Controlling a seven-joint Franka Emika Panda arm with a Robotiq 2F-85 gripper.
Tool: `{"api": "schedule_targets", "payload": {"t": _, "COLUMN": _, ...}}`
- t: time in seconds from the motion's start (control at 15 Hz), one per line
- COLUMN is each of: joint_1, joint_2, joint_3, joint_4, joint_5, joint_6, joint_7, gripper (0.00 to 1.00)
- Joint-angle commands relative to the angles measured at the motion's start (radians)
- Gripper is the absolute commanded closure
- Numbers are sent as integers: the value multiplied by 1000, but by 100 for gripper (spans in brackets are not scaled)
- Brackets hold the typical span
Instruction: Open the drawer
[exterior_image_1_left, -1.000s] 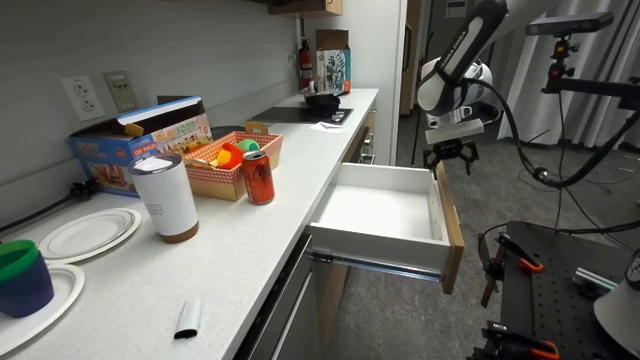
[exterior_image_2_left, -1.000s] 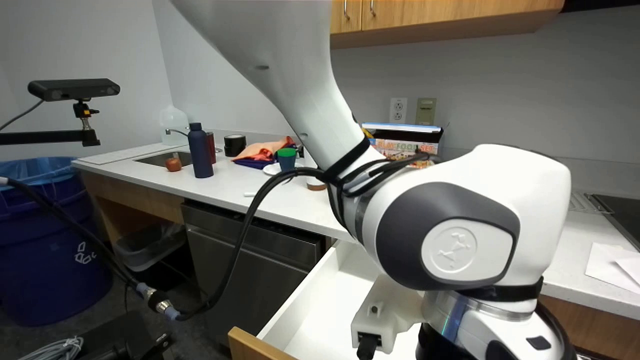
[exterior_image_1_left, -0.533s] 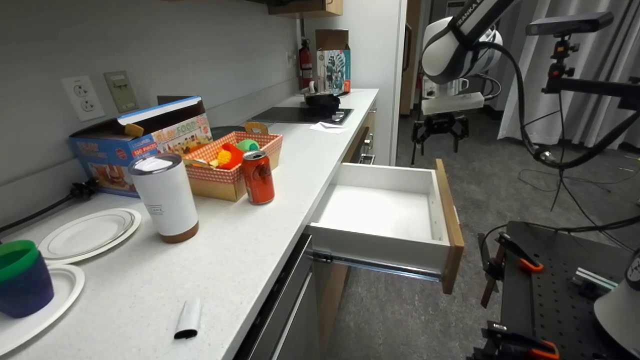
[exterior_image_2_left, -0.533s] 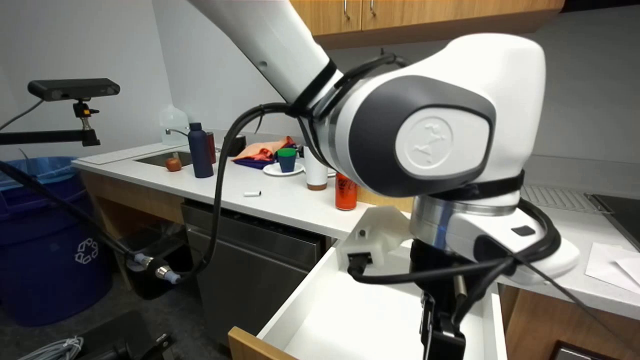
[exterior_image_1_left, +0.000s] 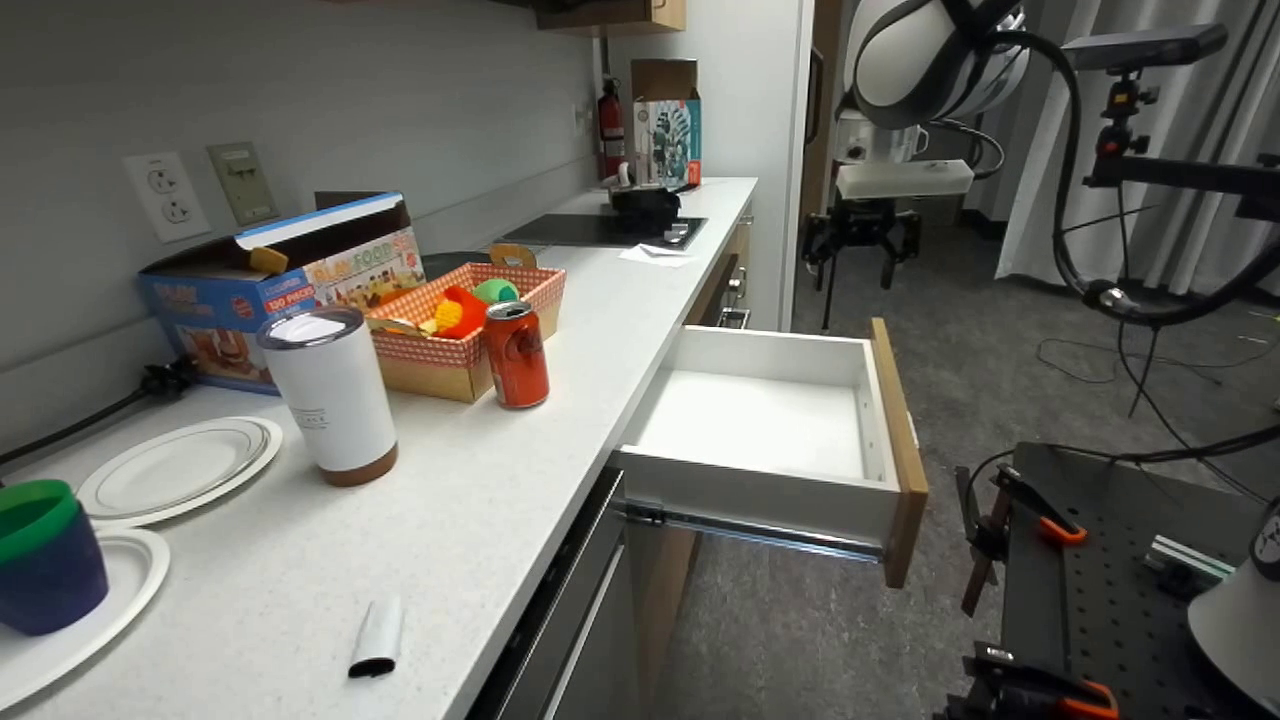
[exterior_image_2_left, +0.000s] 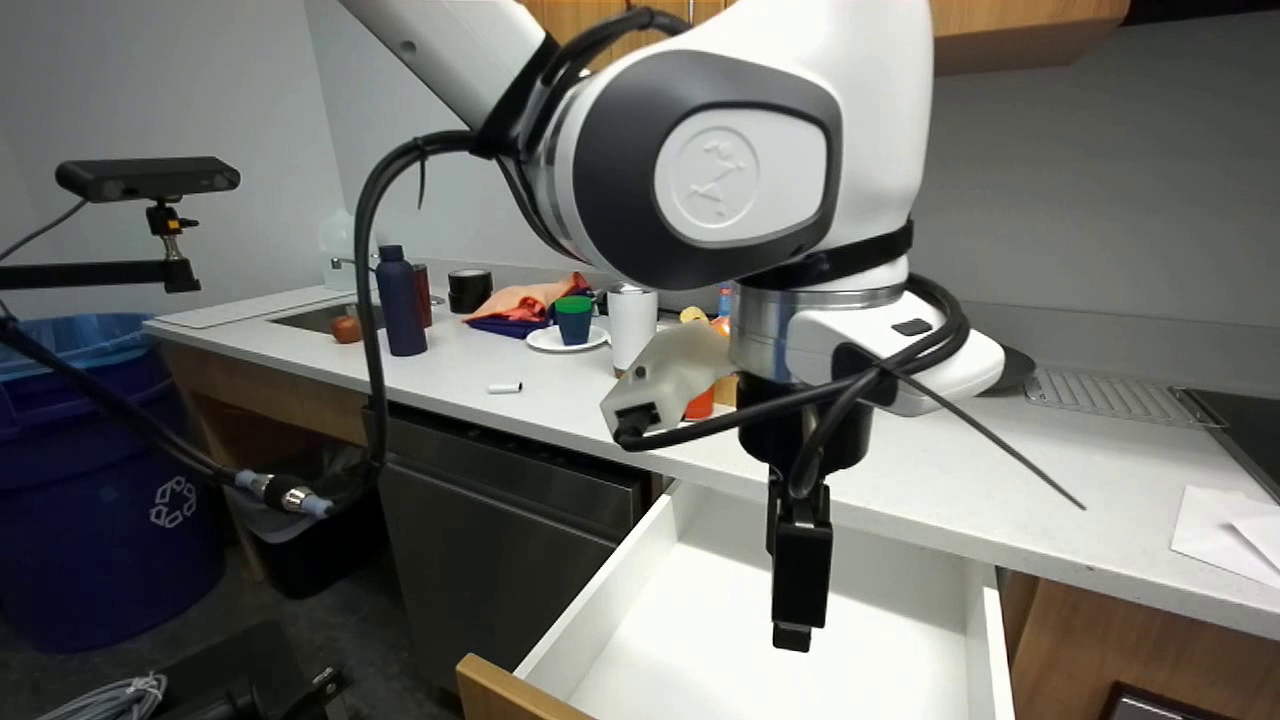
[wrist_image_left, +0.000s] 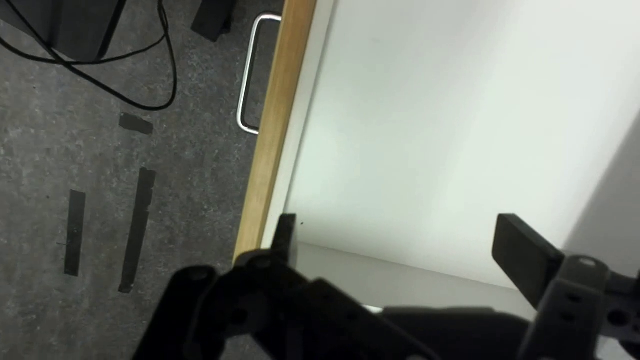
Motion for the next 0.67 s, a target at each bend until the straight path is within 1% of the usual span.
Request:
{"api": "schedule_targets", "payload": {"t": 0.0, "joint_1": -22, "joint_2": -91, "joint_3": 37, "joint_4": -94, "joint_5": 47, "joint_6": 66, "joint_7": -59, "gripper": 0}}
{"api": "schedule_targets", "payload": {"t": 0.2, "joint_1": -28, "joint_2": -123, "joint_3": 47, "joint_4": -140, "joint_5": 74, "joint_6": 99, "joint_7": -88, "gripper": 0}}
{"api": "schedule_targets", "payload": {"t": 0.33, "joint_1": -35, "joint_2": -155, "joint_3": 43, "joint_4": -174, "joint_5": 101, "joint_6": 117, "joint_7": -135, "gripper": 0}}
{"api": "schedule_targets", "payload": {"t": 0.4, "joint_1": -39, "joint_2": -87, "joint_3": 61, "joint_4": -116, "joint_5": 75, "joint_6": 87, "joint_7": -83, "gripper": 0}}
{"api": "schedule_targets", "payload": {"t": 0.6, "joint_1": -48, "joint_2": -115, "joint_3": 61, "joint_4": -144, "joint_5": 89, "joint_6": 99, "joint_7": -112, "gripper": 0}}
